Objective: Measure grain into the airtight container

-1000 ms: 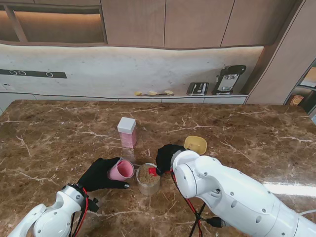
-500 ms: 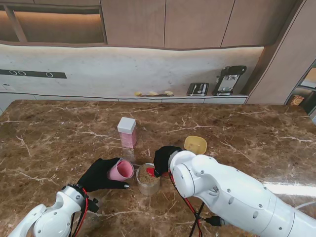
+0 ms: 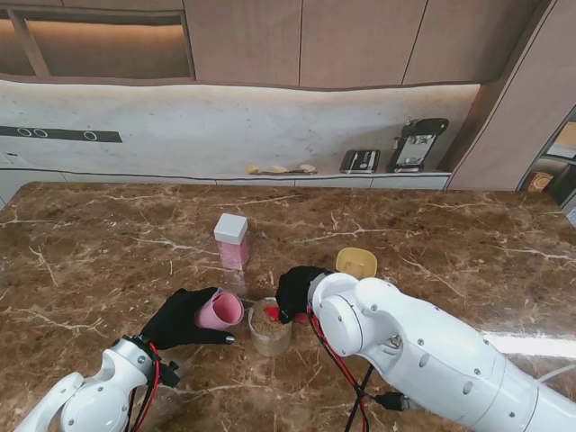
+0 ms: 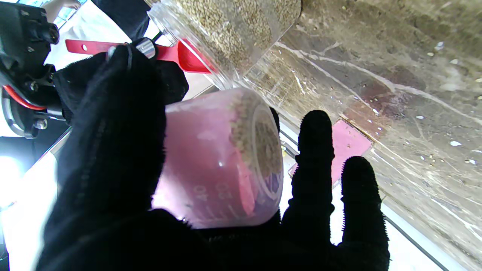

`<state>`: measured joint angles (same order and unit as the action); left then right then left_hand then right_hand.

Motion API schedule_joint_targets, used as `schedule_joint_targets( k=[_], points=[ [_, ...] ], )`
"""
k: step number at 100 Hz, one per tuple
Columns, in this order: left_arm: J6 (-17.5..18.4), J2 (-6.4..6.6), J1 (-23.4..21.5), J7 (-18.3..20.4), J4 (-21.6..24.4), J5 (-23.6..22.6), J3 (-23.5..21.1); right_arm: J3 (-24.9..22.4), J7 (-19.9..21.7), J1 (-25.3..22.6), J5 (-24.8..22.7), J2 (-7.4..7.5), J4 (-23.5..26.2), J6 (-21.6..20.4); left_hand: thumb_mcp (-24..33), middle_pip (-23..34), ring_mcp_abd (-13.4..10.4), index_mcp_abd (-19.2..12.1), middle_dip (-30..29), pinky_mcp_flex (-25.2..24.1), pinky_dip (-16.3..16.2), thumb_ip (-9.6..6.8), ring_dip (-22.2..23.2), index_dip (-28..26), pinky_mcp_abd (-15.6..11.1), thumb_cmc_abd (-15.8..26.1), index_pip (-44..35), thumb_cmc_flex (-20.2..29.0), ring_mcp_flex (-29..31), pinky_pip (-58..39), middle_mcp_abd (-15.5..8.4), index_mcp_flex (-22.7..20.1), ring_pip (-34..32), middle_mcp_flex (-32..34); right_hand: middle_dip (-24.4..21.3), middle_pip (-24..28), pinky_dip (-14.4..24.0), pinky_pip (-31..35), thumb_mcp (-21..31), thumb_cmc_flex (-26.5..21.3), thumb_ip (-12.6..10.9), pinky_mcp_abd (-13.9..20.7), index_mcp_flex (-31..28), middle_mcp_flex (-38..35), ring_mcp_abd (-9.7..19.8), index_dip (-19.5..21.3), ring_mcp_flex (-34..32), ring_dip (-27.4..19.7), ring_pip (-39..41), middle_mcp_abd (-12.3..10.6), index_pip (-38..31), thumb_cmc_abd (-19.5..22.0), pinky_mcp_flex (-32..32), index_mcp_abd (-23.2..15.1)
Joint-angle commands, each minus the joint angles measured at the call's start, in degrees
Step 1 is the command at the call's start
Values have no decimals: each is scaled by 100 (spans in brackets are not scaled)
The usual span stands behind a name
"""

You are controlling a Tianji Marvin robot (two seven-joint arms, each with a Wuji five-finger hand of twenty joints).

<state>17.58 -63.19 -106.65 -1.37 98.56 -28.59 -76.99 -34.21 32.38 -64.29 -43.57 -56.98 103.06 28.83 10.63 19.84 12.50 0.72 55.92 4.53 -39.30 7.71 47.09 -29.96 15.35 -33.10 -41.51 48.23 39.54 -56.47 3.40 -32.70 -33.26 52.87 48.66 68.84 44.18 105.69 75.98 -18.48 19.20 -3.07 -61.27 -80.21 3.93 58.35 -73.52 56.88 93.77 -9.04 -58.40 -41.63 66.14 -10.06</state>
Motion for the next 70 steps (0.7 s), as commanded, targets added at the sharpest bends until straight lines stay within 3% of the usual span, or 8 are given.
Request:
schedule_joint_targets(
  k=[1,70],
  points=[
    [15,-10,-31,-8,-34,-3,12,-3,84,-43,78,-13,-59,-60,1980,431,-135,-1165,46,-103,-28,193,53,35,49,1433,-1038,1196,69,99,-291,-1244,-55,707,-12,150,47,1172,175,-58,-273,320,-141,-276,187,70,-196,93,411,-193,-109,61,278,-160],
    [18,-14,-31,-27,-67,3,22,49,272,115,585,28,-246,-518,1981,426,-144,-1164,43,-109,-26,196,52,37,45,1434,-1030,1192,62,107,-293,-1237,-52,700,-7,140,33,1178,179,-33,-256,319,-136,-275,184,109,-195,82,416,-213,-70,90,277,-185]
  ],
)
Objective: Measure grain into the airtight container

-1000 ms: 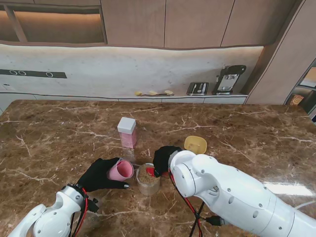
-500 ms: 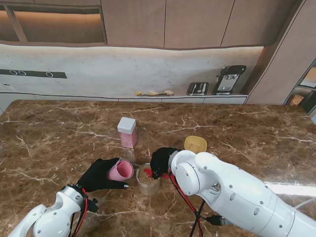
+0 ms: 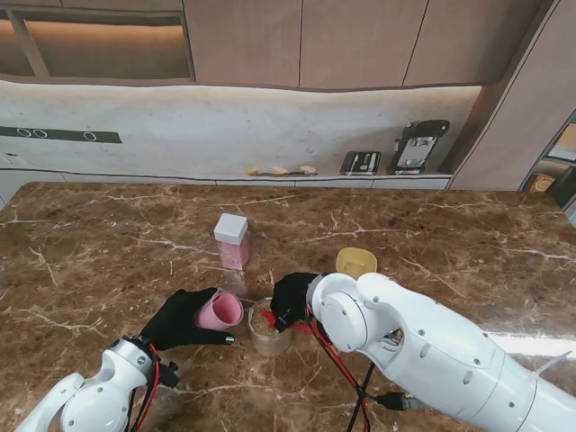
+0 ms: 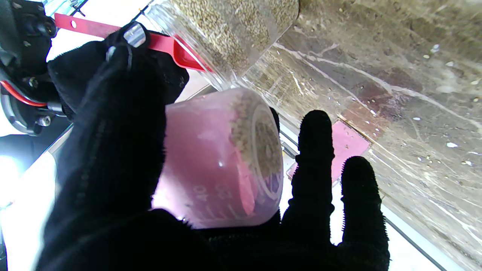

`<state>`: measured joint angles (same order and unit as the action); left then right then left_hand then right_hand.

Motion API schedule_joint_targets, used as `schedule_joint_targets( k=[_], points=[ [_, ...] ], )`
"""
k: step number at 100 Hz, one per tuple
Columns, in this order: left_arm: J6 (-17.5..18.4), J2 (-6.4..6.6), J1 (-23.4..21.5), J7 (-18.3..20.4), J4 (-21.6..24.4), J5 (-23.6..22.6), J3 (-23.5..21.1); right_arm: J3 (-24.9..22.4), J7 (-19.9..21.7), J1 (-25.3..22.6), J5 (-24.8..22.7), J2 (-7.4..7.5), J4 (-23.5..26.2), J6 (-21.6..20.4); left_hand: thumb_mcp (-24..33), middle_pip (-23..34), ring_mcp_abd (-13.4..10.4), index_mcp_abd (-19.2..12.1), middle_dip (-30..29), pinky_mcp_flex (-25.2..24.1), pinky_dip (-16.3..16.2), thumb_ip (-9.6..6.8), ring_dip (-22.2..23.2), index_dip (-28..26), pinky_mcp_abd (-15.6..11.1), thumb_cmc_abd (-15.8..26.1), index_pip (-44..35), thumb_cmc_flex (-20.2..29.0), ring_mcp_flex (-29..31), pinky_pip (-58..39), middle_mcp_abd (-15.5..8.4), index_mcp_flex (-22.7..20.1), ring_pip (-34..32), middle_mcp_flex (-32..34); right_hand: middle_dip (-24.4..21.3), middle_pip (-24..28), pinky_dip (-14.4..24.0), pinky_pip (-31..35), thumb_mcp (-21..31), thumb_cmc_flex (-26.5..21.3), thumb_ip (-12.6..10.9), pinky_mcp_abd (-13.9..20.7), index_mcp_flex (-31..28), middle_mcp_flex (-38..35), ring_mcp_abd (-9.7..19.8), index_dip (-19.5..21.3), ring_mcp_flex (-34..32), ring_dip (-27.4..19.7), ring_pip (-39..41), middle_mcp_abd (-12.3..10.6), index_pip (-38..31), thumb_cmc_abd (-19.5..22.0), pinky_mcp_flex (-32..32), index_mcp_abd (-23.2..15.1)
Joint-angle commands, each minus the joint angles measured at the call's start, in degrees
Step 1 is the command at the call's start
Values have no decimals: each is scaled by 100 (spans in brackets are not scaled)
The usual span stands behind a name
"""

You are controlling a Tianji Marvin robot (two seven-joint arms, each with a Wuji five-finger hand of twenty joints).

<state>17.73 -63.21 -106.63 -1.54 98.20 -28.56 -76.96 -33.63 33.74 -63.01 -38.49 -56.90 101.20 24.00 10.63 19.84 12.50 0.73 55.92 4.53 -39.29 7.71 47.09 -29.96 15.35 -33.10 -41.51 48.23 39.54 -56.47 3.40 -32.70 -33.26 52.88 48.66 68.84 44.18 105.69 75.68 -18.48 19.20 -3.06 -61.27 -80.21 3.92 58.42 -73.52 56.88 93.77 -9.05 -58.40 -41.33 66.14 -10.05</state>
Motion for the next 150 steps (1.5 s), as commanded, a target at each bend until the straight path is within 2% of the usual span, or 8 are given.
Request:
schedule_joint_targets(
  k=[1,34,59,115,150],
  points=[
    [3,-12,-32,-9,-33,1,20,-9,143,-10,91,22,-62,-40,1980,426,-149,-1164,43,-109,-27,196,51,37,45,1439,-1031,1190,59,107,-293,-1236,-50,699,-7,140,33,1178,210,-34,-258,319,-136,-276,184,102,-195,82,416,-214,-70,60,277,-186],
    [1,-13,-19,-12,-43,6,25,-67,260,17,391,47,-118,-159,1979,426,-141,-1156,42,-95,-34,194,53,37,49,1429,-1034,1198,61,92,-290,-1241,-55,702,-2,139,3,1114,237,-4,-297,297,-164,-274,193,146,-195,64,381,-209,-83,82,265,-166],
    [-3,-13,-16,-12,-50,3,27,-241,186,-90,588,18,-182,-192,1983,428,-134,-1162,44,-87,-36,194,55,38,51,1429,-1034,1198,68,82,-295,-1244,-60,706,5,143,-11,1090,255,10,-294,275,-171,-275,190,165,-196,56,370,-200,-81,73,261,-171],
    [-16,-7,12,17,-57,1,45,-696,144,-227,1610,-53,-483,-90,1985,419,-139,-1164,42,-102,-27,198,53,39,52,1430,-1029,1191,59,94,-305,-1239,-53,698,10,133,-40,1062,223,-25,-260,198,-153,-275,123,177,-194,31,346,-181,-67,92,254,-163],
    [-44,-1,42,52,-54,0,61,-1288,322,-523,2038,-24,-367,-7,1970,415,-152,-1179,45,-104,-24,196,50,35,48,1435,-1031,1197,51,98,-311,-1234,-50,695,7,117,-54,1068,193,-58,-258,158,-134,-275,95,172,-193,19,344,-149,-68,96,252,-144]
  ],
)
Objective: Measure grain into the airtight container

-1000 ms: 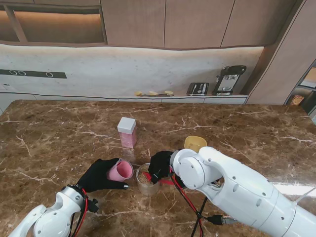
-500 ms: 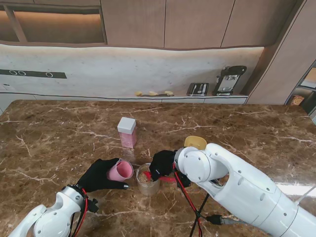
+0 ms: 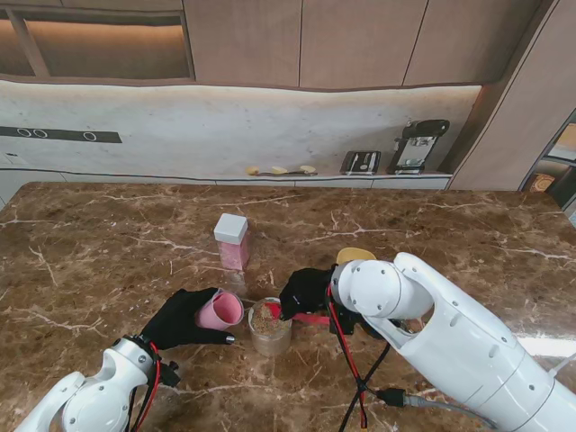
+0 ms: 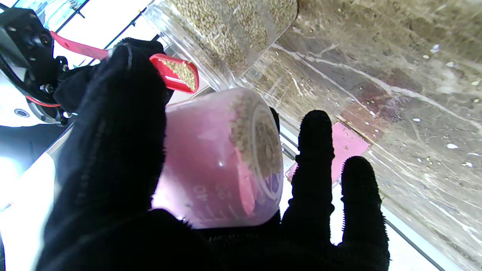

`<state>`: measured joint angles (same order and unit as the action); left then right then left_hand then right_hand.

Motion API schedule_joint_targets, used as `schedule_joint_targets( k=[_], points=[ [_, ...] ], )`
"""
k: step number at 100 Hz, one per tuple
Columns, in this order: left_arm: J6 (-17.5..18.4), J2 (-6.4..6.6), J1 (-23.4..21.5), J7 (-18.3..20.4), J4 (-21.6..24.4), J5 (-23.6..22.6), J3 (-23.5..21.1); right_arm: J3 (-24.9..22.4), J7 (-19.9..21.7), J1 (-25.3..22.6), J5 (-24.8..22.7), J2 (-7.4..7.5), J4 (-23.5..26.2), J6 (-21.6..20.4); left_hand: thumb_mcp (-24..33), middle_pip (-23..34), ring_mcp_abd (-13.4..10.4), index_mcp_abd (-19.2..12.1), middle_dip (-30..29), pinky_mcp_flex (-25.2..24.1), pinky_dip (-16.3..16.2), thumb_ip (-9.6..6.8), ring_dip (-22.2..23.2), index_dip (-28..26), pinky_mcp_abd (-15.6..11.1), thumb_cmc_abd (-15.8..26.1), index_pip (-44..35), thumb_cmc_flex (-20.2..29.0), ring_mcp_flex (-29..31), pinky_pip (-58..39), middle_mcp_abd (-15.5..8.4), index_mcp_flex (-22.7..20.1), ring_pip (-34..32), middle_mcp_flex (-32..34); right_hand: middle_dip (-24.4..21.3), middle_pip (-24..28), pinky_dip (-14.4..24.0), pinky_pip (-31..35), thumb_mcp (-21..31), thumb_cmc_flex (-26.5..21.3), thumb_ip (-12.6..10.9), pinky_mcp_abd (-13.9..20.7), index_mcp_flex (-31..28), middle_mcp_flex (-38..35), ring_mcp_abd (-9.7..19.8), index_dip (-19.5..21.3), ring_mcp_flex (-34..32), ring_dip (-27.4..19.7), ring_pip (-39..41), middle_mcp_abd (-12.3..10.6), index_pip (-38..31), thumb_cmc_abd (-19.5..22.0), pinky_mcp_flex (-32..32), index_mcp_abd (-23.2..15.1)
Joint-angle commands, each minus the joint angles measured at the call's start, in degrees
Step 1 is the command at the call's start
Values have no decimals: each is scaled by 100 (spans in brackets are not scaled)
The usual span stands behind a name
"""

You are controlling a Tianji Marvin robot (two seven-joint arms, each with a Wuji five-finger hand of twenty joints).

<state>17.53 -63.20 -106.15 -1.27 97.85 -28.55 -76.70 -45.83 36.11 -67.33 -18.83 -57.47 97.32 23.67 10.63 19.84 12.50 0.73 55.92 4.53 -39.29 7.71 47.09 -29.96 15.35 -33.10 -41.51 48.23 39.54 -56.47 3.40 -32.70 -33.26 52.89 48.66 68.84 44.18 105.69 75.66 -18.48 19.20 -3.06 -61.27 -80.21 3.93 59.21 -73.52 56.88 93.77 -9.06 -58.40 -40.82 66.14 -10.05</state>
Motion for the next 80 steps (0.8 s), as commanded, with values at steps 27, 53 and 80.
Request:
schedule_joint_targets(
  k=[27,53,80],
  points=[
    [-67,11,86,102,-24,22,105,-553,90,-425,219,36,294,93,1968,416,-146,-1178,45,-103,-24,194,51,31,47,1435,-1039,1200,60,96,-314,-1239,-56,700,12,118,-59,1078,196,-77,-261,142,-131,-276,70,82,-191,15,352,-119,-75,29,253,-119],
    [-115,24,183,181,-39,55,190,-912,54,-727,119,44,769,93,1969,420,-137,-1181,49,-103,-25,192,52,31,53,1436,-1040,1201,65,96,-301,-1241,-57,704,16,116,-64,1088,183,-73,-265,136,-130,-276,65,68,-191,12,358,-125,-86,48,254,-113],
    [-168,39,284,263,-25,68,309,-1002,15,-822,129,36,1079,81,1973,421,-129,-1169,50,-111,-25,193,55,32,58,1431,-1038,1199,59,99,-291,-1242,-57,700,18,116,-66,1092,174,-90,-266,135,-123,-276,64,63,-191,11,360,-125,-87,35,253,-109]
  ],
)
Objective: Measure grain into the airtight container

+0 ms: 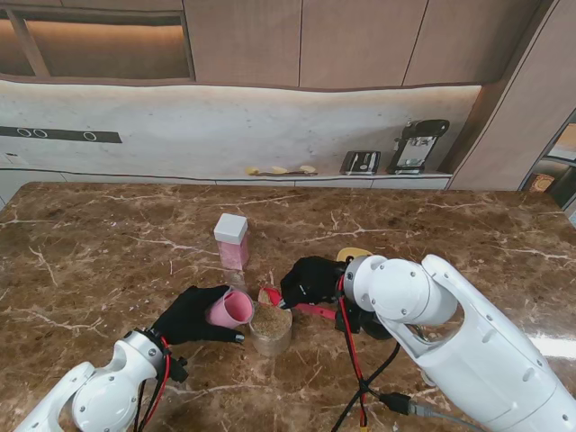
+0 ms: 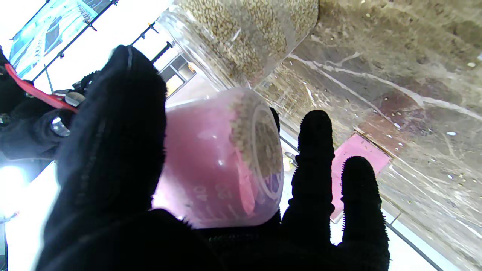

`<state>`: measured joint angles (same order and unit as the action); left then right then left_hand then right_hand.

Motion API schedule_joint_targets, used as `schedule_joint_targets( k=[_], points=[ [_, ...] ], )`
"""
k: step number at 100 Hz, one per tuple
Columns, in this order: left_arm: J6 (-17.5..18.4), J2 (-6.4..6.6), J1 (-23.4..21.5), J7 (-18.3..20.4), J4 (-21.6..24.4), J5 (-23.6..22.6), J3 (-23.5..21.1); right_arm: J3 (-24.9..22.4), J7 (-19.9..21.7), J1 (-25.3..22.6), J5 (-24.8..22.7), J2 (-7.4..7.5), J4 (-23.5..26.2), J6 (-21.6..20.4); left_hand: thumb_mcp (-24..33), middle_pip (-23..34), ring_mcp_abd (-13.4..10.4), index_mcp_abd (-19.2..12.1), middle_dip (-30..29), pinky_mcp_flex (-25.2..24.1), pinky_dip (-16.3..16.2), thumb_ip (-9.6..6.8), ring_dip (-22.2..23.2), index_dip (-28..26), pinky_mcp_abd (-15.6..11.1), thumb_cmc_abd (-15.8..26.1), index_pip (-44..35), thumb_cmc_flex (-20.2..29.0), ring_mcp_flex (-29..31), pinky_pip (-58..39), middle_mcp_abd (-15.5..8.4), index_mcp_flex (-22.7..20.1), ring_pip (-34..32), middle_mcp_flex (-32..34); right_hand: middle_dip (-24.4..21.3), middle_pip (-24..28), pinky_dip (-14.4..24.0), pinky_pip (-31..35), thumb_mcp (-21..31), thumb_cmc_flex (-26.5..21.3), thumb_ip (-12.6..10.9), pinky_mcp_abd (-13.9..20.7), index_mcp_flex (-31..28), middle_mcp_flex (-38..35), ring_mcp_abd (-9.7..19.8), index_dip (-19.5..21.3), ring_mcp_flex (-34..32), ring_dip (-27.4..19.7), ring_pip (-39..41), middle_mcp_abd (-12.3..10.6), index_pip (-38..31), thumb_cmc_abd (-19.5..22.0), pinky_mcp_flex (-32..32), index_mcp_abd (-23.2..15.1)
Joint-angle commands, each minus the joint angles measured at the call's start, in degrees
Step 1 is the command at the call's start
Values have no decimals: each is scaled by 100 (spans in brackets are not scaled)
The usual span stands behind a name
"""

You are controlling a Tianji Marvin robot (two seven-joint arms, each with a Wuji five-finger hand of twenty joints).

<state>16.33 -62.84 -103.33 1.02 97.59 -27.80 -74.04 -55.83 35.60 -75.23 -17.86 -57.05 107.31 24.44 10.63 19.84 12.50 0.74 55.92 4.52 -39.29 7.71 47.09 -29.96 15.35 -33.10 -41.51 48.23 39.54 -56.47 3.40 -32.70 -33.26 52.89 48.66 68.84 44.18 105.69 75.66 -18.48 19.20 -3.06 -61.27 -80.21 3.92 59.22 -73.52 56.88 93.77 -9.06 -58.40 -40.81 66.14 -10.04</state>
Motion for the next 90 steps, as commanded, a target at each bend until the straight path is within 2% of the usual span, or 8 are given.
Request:
schedule_joint_targets(
  k=[1,58,90],
  points=[
    [-51,3,4,35,3,-9,45,1,65,-30,32,-6,86,3,1973,421,-129,-1173,51,-111,-24,193,55,32,58,1431,-1038,1198,59,100,-294,-1242,-58,699,18,116,-66,1093,175,-85,-266,134,-124,-276,65,62,-190,11,361,-125,-88,39,253,-110],
    [-43,4,38,44,0,9,91,525,33,334,140,-28,-29,-11,1964,419,-153,-1185,53,-111,-23,195,50,30,44,1438,-1041,1199,42,106,-311,-1237,-52,697,21,114,-68,1099,167,-96,-259,136,-115,-276,60,51,-190,10,365,-123,-94,42,254,-103],
    [-11,3,37,38,-18,23,105,741,15,476,51,-36,-50,-110,1963,419,-148,-1190,55,-109,-25,194,48,24,39,1433,-1049,1198,58,105,-317,-1238,-53,701,22,114,-68,1100,172,-92,-252,139,-111,-276,55,43,-190,10,367,-123,-91,25,254,-106]
  ],
)
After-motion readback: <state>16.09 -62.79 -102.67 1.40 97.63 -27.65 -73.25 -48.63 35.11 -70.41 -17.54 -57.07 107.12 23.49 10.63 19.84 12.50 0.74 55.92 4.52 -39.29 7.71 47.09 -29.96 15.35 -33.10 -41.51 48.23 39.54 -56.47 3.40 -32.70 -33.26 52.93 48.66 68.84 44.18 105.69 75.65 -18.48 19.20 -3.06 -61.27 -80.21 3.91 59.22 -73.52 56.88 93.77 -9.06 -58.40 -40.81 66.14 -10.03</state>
